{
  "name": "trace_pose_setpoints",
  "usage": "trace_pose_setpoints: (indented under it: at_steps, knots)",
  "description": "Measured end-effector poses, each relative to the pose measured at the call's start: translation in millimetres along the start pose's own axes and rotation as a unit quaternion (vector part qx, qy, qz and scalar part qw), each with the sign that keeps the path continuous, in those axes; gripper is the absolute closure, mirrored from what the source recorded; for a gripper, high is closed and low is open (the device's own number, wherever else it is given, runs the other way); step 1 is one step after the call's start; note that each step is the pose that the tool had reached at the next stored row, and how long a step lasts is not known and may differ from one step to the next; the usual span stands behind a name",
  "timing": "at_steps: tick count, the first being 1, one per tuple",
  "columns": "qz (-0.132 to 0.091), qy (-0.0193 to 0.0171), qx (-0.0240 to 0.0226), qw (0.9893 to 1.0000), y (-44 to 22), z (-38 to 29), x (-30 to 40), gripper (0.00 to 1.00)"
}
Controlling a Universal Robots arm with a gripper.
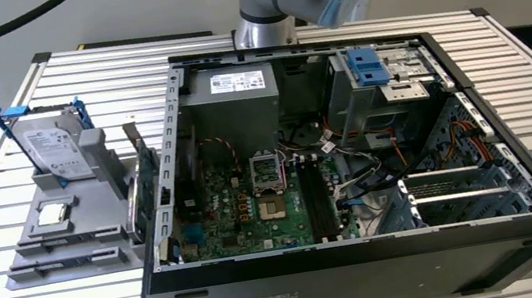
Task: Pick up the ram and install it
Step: 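Pick up the ram and move it above insertion slot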
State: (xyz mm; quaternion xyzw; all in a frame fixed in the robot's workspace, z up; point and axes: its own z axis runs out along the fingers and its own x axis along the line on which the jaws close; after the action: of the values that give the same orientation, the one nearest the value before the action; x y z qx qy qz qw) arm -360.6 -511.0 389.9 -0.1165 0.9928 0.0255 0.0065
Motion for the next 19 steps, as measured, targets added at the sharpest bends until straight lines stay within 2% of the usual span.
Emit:
trace_pose_setpoints:
  at_steps: [10, 19]
  knots:
    - [-0.029, 0.0015, -0.0005, 0.9996, 0.1, -0.1, 0.2, 1.0]
    - [-0.049, 0.0025, -0.0009, 0.9988, 0.1, -0.1, 0.6, 1.0]
